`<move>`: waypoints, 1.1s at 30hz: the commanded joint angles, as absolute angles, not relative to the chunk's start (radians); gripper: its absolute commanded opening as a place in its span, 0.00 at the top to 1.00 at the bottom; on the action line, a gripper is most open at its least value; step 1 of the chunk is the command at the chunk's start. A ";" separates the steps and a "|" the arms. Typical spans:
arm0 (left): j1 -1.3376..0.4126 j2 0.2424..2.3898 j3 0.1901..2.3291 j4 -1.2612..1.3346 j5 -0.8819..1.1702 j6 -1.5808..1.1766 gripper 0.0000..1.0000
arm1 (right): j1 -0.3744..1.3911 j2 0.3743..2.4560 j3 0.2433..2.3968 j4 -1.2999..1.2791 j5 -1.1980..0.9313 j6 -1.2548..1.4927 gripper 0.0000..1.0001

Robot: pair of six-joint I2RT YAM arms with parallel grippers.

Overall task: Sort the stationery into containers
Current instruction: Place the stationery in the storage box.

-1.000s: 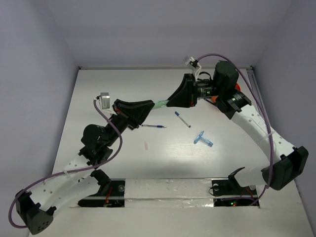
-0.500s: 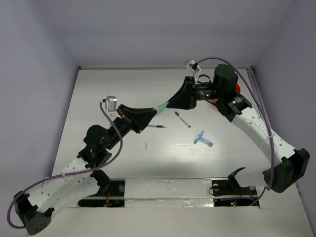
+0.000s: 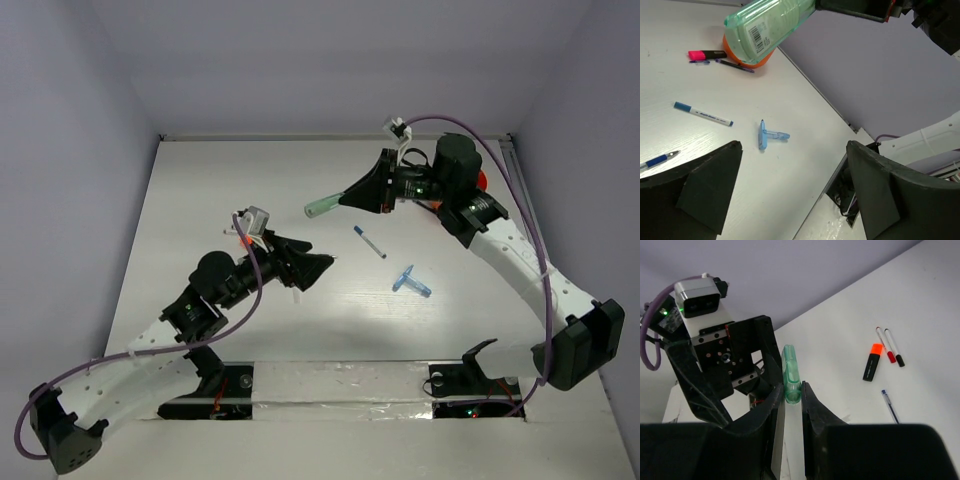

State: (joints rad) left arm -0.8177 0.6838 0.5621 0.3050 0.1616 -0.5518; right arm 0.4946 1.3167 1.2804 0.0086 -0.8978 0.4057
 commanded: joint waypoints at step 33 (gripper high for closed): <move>-0.821 0.451 0.726 -0.201 -0.169 -0.308 0.01 | 0.064 1.382 1.278 -0.449 0.173 0.279 1.00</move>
State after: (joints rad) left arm -0.8177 0.4404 0.7181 -0.2188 -0.1638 -0.3325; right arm 0.0750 1.3434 1.2472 -0.4389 0.0616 0.3008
